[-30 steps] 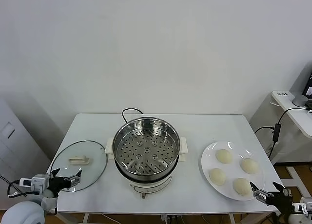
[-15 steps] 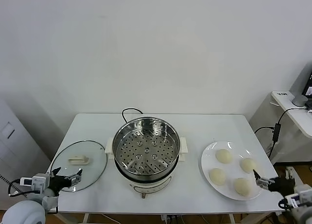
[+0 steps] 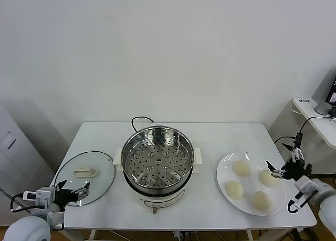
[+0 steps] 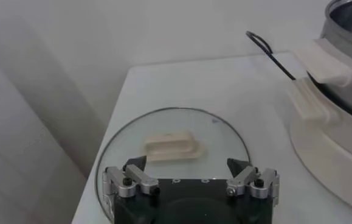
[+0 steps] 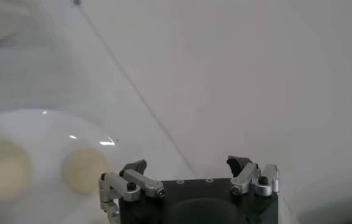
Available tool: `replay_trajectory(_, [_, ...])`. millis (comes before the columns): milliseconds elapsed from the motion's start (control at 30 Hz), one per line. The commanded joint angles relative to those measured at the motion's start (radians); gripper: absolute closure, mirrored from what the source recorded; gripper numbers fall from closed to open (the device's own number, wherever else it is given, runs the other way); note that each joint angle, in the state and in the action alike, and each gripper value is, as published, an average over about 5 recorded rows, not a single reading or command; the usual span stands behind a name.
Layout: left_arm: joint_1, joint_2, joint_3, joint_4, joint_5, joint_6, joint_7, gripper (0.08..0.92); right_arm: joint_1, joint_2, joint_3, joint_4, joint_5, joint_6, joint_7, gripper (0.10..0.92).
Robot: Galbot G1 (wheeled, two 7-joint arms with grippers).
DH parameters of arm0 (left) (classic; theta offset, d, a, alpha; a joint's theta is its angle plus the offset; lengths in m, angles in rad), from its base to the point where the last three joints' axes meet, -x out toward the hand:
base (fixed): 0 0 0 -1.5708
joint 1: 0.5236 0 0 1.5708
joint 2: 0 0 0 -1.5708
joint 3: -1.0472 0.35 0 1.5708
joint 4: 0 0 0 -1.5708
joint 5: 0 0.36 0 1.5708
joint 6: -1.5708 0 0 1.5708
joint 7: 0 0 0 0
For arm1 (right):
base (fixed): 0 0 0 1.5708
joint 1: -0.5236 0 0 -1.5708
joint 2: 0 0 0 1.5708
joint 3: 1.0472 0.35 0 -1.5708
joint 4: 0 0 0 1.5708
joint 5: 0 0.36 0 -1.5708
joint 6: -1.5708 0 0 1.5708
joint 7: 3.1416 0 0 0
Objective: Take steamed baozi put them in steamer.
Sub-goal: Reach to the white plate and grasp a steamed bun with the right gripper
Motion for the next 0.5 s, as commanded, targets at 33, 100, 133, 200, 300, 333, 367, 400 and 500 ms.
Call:
replay_trajectory(33, [-0.002,-0.001,0.003,0.001,0.004,0.001,0.001,0.177,0.276,-0.162,-0.195,-0.16,-0.071,0.101,-0.258,0.203])
replay_trajectory(100, [-0.003,0.0,0.004,0.002,0.005,0.001,0.001,0.177,0.357,-0.204,-0.288,-0.188,-0.02,0.106,-0.322,0.203])
replay_trajectory(133, [-0.003,0.0,0.004,0.002,0.005,0.001,0.001,0.177,0.411,-0.224,-0.349,-0.203,0.006,0.111,-0.352,0.203])
replay_trajectory(200, [-0.004,0.001,0.005,0.003,0.005,0.001,0.001,0.177,0.533,-0.259,-0.49,-0.233,0.051,0.128,-0.403,0.203])
replay_trajectory(300, [-0.005,0.0,0.006,0.004,0.006,0.002,0.001,0.177,0.741,-0.288,-0.713,-0.281,0.093,0.145,-0.464,0.203])
replay_trajectory(333, [-0.005,-0.001,0.007,0.005,0.006,0.003,0.001,0.177,0.817,-0.293,-0.794,-0.299,0.105,0.145,-0.483,0.203])
replay_trajectory(367, [-0.006,-0.001,0.008,0.005,0.006,0.003,0.001,0.177,0.893,-0.296,-0.872,-0.315,0.115,0.146,-0.5,0.203])
replay_trajectory(400, [-0.007,-0.001,0.008,0.006,0.006,0.004,0.001,0.177,0.962,-0.296,-0.939,-0.332,0.125,0.147,-0.519,0.203])
replay_trajectory(500, [-0.009,-0.003,0.009,0.006,0.007,0.006,0.001,0.177,1.129,-0.289,-1.124,-0.384,0.14,0.158,-0.583,0.203])
